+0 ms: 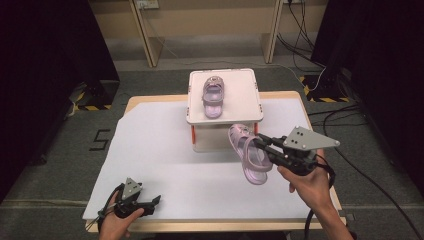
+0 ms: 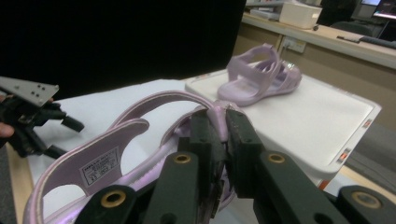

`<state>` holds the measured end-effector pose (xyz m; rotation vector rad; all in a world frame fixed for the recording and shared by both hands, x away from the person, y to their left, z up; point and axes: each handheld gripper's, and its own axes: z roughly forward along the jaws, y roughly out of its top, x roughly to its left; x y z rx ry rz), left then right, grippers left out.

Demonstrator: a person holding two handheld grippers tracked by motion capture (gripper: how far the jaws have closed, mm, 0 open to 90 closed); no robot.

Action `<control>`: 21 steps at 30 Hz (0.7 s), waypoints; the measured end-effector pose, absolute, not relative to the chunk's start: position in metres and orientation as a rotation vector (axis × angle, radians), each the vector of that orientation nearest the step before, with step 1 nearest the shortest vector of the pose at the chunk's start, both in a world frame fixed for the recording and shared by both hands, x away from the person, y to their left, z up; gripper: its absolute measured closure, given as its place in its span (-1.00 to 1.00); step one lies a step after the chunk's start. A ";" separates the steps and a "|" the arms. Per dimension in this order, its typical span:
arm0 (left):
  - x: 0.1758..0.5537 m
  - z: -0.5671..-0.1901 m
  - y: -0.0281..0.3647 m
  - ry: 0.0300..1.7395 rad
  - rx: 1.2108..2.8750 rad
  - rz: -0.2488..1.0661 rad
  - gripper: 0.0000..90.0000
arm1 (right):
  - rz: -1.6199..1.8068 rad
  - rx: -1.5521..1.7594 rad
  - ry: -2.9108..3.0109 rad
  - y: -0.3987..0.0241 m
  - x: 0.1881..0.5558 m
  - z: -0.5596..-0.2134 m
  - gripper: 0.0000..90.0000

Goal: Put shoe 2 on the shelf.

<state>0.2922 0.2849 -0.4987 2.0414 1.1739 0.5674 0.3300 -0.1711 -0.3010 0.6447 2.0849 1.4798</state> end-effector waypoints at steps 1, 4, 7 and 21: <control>0.292 -0.499 0.285 1.174 2.042 0.567 -0.66 | 1.480 0.642 2.082 -0.172 0.333 -0.297 0.84; 0.292 -0.499 0.285 1.175 2.041 0.566 -0.66 | 1.472 0.652 2.070 -0.172 0.342 -0.289 0.84; 0.292 -0.499 0.285 1.175 2.041 0.565 -0.66 | 1.456 0.662 2.053 -0.172 0.353 -0.281 0.84; 0.292 -0.498 0.285 1.174 2.042 0.561 -0.66 | 1.365 0.718 2.010 -0.158 0.419 -0.268 0.84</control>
